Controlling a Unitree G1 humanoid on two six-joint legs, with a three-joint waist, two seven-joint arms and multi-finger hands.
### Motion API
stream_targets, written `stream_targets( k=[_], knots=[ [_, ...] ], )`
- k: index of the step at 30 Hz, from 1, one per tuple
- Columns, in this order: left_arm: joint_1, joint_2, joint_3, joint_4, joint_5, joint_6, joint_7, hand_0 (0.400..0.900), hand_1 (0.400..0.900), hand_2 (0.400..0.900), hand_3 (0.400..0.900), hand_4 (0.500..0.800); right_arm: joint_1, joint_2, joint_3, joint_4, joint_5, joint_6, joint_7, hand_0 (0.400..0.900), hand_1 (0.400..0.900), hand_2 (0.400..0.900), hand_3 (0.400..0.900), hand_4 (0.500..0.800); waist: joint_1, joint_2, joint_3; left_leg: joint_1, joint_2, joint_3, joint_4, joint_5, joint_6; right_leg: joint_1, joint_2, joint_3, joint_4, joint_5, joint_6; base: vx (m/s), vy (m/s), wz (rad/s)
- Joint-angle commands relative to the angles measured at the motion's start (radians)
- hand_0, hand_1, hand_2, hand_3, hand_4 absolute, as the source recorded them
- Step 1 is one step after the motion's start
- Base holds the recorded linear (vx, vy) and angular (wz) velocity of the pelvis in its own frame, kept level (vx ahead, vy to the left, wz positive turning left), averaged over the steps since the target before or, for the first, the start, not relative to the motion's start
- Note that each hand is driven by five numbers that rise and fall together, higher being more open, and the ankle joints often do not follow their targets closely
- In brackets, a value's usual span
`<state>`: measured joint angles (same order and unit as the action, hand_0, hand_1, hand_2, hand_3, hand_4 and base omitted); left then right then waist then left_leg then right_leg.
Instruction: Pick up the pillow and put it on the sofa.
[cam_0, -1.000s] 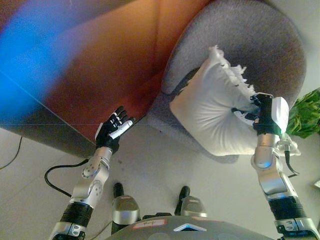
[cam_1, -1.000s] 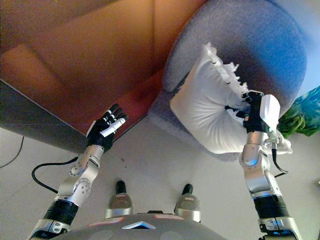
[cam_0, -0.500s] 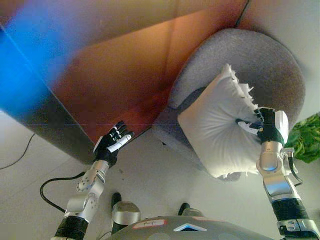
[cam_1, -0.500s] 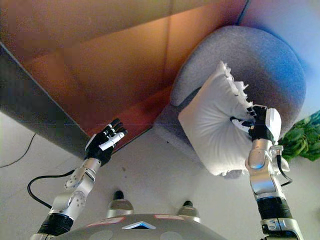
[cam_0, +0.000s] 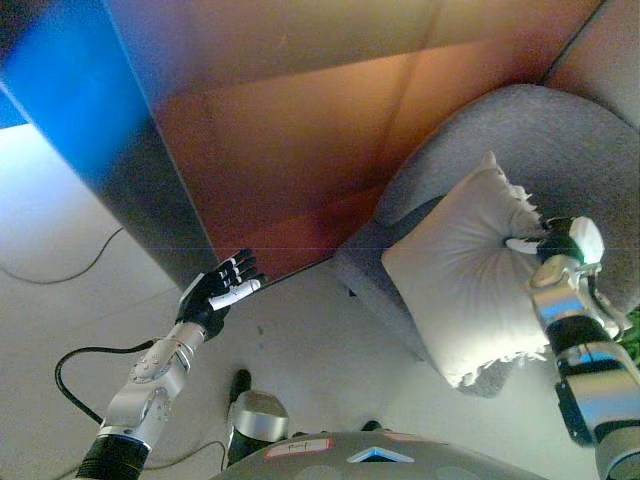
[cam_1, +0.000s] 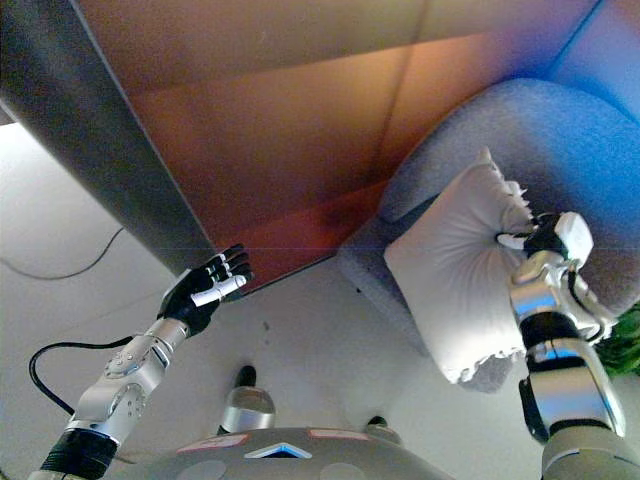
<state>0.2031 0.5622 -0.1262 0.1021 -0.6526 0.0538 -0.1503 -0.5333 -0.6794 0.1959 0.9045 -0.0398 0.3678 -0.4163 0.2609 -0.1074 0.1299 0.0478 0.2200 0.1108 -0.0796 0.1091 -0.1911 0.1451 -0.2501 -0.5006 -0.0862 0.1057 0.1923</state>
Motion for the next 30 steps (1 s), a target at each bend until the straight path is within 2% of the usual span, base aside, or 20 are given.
stream_targets(
  k=[1, 6, 9, 10, 13, 18, 24, 28, 30],
  knots=[
    [-0.109, 0.047, -0.024, -0.159, -0.036, -0.048, -0.046, 0.900, 0.900, 0.900, 0.900, 0.800, -0.307, -0.218, 0.068, -0.009, 0.012, -0.037, -0.175, 0.900, 0.900, 0.900, 0.900, 0.800, 0.067, 0.003, -0.012, 0.010, 0.021, -0.005, -0.008, -0.028, 0.041, -0.039, -0.025, -0.050, -0.001, 0.078, 0.020, 0.00, 0.000, 0.00],
    [-0.083, 0.039, -0.034, -0.170, -0.045, -0.058, -0.042, 0.900, 0.900, 0.900, 0.900, 0.800, -0.286, -0.198, 0.035, -0.066, 0.068, -0.067, -0.204, 0.900, 0.900, 0.900, 0.900, 0.800, 0.052, 0.018, -0.022, 0.040, 0.024, 0.010, -0.008, -0.035, 0.044, -0.023, -0.033, -0.041, -0.001, 0.073, 0.022, 0.00, 0.045, -0.10],
    [-0.073, 0.034, -0.049, -0.160, -0.049, -0.081, -0.034, 0.900, 0.900, 0.900, 0.900, 0.800, -0.246, -0.177, 0.009, -0.138, 0.083, -0.132, -0.213, 0.900, 0.900, 0.900, 0.900, 0.800, 0.031, 0.028, -0.032, 0.075, 0.022, 0.032, -0.008, -0.049, 0.051, -0.012, -0.043, -0.027, -0.001, 0.074, 0.023, 0.00, 0.101, -0.26],
    [-0.073, 0.032, -0.055, -0.151, -0.054, -0.095, -0.030, 0.900, 0.900, 0.900, 0.900, 0.800, -0.216, -0.164, -0.006, -0.180, 0.079, -0.175, -0.202, 0.900, 0.900, 0.900, 0.900, 0.800, 0.016, 0.033, -0.036, 0.090, 0.019, 0.046, -0.004, -0.054, 0.055, -0.010, -0.048, -0.016, -0.001, 0.077, 0.023, -0.02, 0.128, -0.31],
    [-0.086, 0.018, -0.067, -0.132, -0.051, -0.115, -0.013, 0.900, 0.900, 0.900, 0.900, 0.800, -0.152, -0.128, -0.027, -0.305, 0.087, -0.214, -0.198, 0.900, 0.900, 0.900, 0.900, 0.800, -0.016, 0.042, -0.035, 0.110, 0.013, 0.069, 0.009, -0.064, 0.067, -0.009, -0.055, 0.011, -0.001, 0.083, 0.020, -0.09, 0.102, -0.32],
    [-0.108, -0.023, -0.063, -0.086, -0.009, -0.155, 0.003, 0.900, 0.900, 0.900, 0.900, 0.800, 0.056, -0.037, -0.128, -0.559, 0.183, -0.272, -0.139, 0.900, 0.900, 0.900, 0.900, 0.800, -0.094, 0.047, -0.039, 0.113, 0.004, 0.100, 0.038, -0.080, 0.084, -0.033, -0.065, 0.060, 0.006, 0.099, 0.015, -0.13, 0.062, -0.26],
    [-0.117, -0.090, -0.039, -0.009, 0.089, -0.194, 0.047, 0.900, 0.900, 0.900, 0.900, 0.800, 0.421, 0.127, -0.255, -0.811, 0.286, -0.368, -0.004, 0.900, 0.900, 0.900, 0.900, 0.800, -0.220, 0.057, -0.051, 0.138, 0.008, 0.170, 0.040, -0.093, 0.089, -0.071, -0.063, 0.138, 0.015, 0.110, 0.018, -0.13, 0.051, -0.26],
    [-0.092, -0.119, 0.009, 0.012, 0.106, -0.188, 0.046, 0.900, 0.900, 0.900, 0.900, 0.800, 0.603, 0.232, -0.262, -0.895, 0.307, -0.341, 0.097, 0.900, 0.900, 0.900, 0.900, 0.800, -0.289, 0.064, -0.063, 0.147, -0.001, 0.213, 0.039, -0.100, 0.089, -0.096, -0.064, 0.179, 0.018, 0.122, 0.022, -0.10, 0.053, -0.25],
    [-0.076, -0.125, 0.022, 0.007, 0.108, -0.182, 0.040, 0.900, 0.900, 0.900, 0.900, 0.800, 0.643, 0.253, -0.254, -0.903, 0.320, -0.331, 0.117, 0.900, 0.900, 0.900, 0.900, 0.800, -0.303, 0.066, -0.067, 0.150, -0.005, 0.224, 0.038, -0.103, 0.090, -0.103, -0.064, 0.187, 0.019, 0.124, 0.023, -0.09, 0.035, -0.20]
  ],
)
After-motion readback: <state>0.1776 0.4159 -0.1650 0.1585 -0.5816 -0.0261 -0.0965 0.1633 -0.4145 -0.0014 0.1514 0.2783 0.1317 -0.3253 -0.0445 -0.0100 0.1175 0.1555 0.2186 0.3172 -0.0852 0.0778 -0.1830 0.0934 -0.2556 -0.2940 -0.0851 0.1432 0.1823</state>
